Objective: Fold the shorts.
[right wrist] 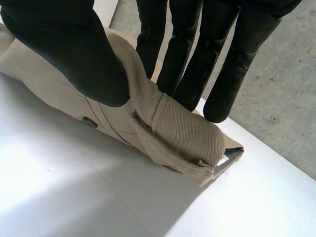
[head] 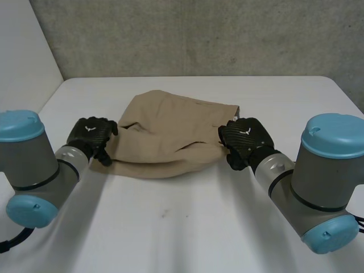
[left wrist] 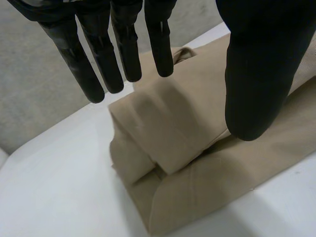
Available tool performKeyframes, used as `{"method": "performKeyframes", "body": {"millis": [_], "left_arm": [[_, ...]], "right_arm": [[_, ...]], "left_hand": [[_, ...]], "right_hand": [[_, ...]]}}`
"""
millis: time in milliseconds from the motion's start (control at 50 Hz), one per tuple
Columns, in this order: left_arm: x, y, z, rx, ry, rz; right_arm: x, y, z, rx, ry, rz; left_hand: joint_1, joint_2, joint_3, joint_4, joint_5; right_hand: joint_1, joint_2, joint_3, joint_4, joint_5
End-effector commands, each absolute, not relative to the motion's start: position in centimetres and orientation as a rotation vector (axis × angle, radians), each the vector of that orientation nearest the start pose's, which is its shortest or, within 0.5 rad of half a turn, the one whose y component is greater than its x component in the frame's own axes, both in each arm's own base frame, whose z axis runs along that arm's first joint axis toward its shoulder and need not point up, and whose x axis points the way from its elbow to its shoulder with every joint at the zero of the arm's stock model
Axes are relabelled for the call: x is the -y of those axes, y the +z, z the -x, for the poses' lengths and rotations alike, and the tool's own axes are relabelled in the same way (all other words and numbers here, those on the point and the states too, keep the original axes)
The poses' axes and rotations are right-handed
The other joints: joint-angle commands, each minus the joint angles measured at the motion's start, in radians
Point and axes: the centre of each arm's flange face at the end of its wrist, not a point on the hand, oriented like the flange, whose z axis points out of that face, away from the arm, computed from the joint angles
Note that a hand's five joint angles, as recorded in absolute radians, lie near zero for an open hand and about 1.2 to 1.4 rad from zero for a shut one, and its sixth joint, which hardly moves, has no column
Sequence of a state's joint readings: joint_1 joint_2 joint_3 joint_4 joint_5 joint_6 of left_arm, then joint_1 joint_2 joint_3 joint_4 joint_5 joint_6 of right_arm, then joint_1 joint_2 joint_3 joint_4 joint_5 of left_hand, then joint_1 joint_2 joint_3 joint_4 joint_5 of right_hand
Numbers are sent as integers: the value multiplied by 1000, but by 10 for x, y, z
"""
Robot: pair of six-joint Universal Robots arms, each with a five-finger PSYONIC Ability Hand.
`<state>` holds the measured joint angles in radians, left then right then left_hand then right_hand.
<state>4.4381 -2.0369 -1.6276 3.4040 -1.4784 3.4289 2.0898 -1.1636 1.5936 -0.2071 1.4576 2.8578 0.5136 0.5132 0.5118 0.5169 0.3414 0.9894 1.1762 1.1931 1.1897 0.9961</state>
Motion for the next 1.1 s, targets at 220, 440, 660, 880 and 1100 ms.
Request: {"method": "performKeyframes", "body": {"millis": [220, 440, 660, 880, 1100], "left_arm": [[325, 134, 240, -2565, -1921, -774], [335, 125, 248, -2570, -1924, -797], [350, 118, 260, -2549, -1961, -818], [357, 125, 265, -2513, -2013, -825], [340, 194, 253, -2475, -2039, -797]], "right_arm": [[243, 179, -304, -2057, -1788, 1012], [244, 179, -304, -2056, -1796, 1010], [246, 177, -304, -2064, -1798, 1006], [249, 176, -304, -2069, -1802, 1003], [259, 206, -298, -2022, -1900, 962]], "left_hand": [[152, 152, 154, 149, 150], [161, 161, 163, 157, 158], [305, 305, 306, 301, 302], [883, 883, 884, 879, 880], [883, 883, 884, 879, 880]], "right_hand": [[407, 220, 203, 207, 226], [407, 220, 203, 207, 226], [407, 220, 203, 207, 226], [407, 220, 203, 207, 226], [407, 220, 203, 207, 226]]}}
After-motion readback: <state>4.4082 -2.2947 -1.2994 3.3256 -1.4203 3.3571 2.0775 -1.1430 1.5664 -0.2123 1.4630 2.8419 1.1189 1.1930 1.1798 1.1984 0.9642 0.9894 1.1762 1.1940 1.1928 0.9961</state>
